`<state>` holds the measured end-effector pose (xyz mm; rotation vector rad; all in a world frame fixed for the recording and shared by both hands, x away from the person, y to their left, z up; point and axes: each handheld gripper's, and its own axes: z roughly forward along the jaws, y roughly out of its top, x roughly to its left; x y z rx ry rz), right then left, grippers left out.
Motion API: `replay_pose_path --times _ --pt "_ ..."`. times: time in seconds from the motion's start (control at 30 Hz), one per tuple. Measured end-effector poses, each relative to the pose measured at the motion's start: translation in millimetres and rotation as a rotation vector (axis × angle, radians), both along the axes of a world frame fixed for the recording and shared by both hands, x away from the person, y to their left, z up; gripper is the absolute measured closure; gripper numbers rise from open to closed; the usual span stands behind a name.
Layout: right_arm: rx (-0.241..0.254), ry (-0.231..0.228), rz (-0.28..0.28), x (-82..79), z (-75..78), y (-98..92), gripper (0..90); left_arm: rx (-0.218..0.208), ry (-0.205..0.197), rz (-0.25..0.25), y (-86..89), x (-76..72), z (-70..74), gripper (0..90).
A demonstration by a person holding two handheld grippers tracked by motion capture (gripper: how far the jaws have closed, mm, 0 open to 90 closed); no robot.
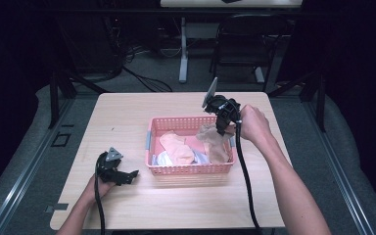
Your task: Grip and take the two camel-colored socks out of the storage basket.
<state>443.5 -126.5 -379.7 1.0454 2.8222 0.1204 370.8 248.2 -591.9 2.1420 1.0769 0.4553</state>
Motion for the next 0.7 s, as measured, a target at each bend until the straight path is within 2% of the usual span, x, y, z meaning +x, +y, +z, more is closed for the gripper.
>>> replay_pose_path --times 0.17,0.33,0.7 --pt "-0.010 -0.004 0.016 -0.8 3.6 0.4 82.9 0.000 0.000 0.000 0.0 0.0 0.0 0.0" --pt "-0.003 -0.013 0.008 -4.6 8.8 -2.5 82.9 0.000 0.000 0.000 0.0 0.0 0.0 0.0" --pt "0.009 -0.045 -0.029 -13.8 23.1 -26.7 82.8 0.000 -0.002 -0.001 0.0 0.1 0.0 0.0"
